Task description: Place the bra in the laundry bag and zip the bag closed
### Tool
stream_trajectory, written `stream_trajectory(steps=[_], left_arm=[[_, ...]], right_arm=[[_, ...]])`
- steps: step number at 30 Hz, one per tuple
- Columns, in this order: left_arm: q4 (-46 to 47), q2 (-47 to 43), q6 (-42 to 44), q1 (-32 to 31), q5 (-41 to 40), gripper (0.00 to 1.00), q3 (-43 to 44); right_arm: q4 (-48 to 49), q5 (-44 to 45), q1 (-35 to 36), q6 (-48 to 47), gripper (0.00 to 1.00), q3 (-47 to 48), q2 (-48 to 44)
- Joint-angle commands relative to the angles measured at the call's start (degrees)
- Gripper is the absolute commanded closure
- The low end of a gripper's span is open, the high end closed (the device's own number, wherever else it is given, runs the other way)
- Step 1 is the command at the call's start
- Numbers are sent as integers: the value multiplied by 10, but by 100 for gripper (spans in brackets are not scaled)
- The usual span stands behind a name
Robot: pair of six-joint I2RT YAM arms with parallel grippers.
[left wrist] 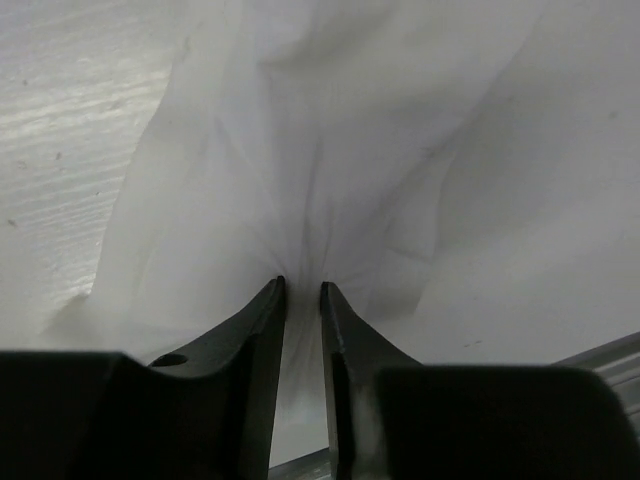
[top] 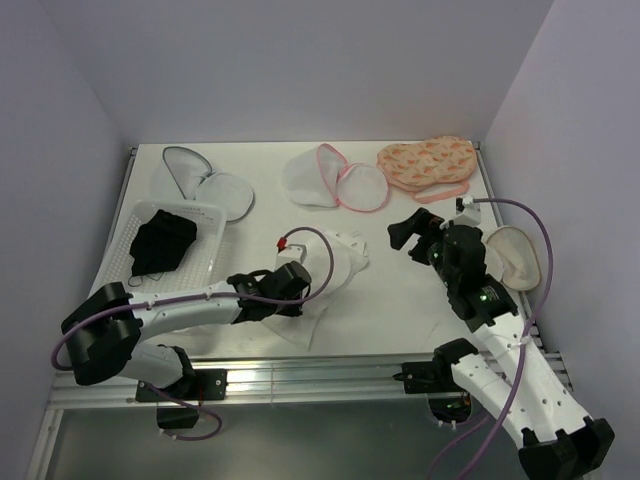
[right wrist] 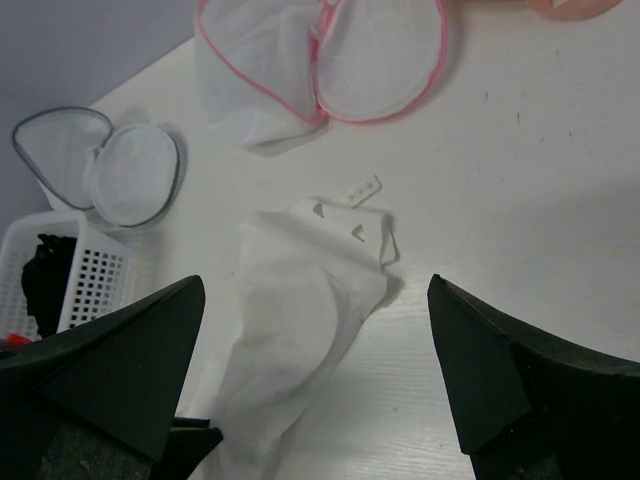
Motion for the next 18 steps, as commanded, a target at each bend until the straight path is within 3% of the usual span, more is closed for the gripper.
stream_trajectory(steps=[1, 7, 14, 18], left_arm=[[73, 15, -12, -5, 9, 71, 48], [62, 38, -12, -14, 7, 49, 80], [43, -8, -50, -16, -13, 44, 64], [19, 11, -74, -16, -53, 43, 77]], right_arm=[[43, -5, -3, -13, 0, -22, 24], [109, -11, -2, -38, 0, -49, 100], [217, -48, 0, -94, 1, -29, 222], [263, -82, 2, -100, 3, -7, 304]])
